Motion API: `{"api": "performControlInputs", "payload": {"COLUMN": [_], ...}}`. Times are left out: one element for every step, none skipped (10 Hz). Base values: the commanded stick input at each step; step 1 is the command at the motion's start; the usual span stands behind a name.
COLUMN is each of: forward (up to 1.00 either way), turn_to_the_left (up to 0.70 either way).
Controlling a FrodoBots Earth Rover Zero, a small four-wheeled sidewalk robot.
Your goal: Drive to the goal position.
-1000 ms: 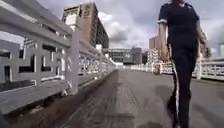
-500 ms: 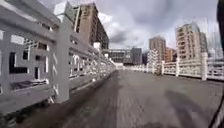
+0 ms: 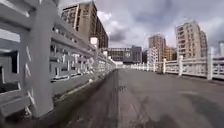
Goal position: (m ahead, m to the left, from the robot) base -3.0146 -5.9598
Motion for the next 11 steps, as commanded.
{"api": "performControlInputs", "payload": {"forward": [0.7, 0.7, 0.7, 0.7, 0.7, 0.7, 0.7, 0.7, 0.7, 0.7, 0.7], "turn_to_the_left": [0.0, 0.0, 0.0, 0.0, 0.0, 0.0, 0.0, 0.0, 0.0, 0.0, 0.0]}}
